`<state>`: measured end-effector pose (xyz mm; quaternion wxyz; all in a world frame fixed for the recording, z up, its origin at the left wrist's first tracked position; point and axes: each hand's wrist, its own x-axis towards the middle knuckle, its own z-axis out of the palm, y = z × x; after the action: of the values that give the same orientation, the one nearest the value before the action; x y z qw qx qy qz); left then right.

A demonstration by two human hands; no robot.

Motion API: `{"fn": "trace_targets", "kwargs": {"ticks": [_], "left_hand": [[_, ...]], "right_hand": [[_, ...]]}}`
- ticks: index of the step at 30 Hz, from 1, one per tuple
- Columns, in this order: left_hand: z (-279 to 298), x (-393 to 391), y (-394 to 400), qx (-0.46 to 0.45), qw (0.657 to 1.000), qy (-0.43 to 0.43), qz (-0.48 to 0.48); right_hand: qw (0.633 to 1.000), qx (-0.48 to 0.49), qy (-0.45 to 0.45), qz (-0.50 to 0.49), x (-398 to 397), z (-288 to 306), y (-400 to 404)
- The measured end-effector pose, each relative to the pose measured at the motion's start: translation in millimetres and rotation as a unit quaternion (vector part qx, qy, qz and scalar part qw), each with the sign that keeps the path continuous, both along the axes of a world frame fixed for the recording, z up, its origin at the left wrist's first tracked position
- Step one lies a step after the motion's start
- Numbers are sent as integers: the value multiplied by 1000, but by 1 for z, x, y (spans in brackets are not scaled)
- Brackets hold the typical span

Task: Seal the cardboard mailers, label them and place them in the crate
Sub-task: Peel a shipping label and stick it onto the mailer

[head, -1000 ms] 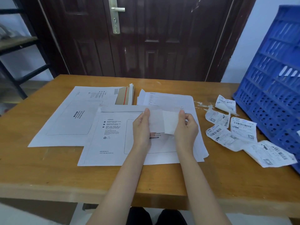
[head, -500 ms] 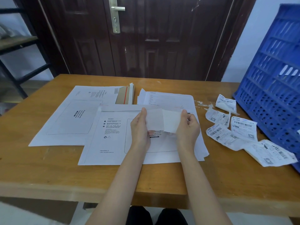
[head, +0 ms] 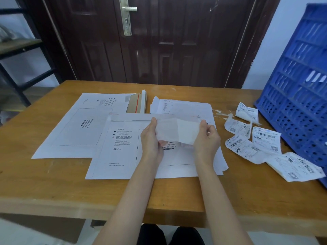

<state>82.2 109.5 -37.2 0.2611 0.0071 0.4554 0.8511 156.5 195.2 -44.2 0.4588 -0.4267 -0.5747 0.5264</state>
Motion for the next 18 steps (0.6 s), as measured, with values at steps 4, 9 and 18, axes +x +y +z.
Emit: {"fn": "trace_targets", "kwargs": {"ticks": [4,9,18], "left_hand": [[1,0,-1,9,1000,-8,-3],[-2,-2,-1,19,1000,-20,-4],[-5,-6,-1,35,999,-33,-2]], "right_hand": [[1000,2,0,-2,1,0,-1],[1000,-2,2,-2,1,0,0],[1000,-17,15,-8,1,-2,2]]}}
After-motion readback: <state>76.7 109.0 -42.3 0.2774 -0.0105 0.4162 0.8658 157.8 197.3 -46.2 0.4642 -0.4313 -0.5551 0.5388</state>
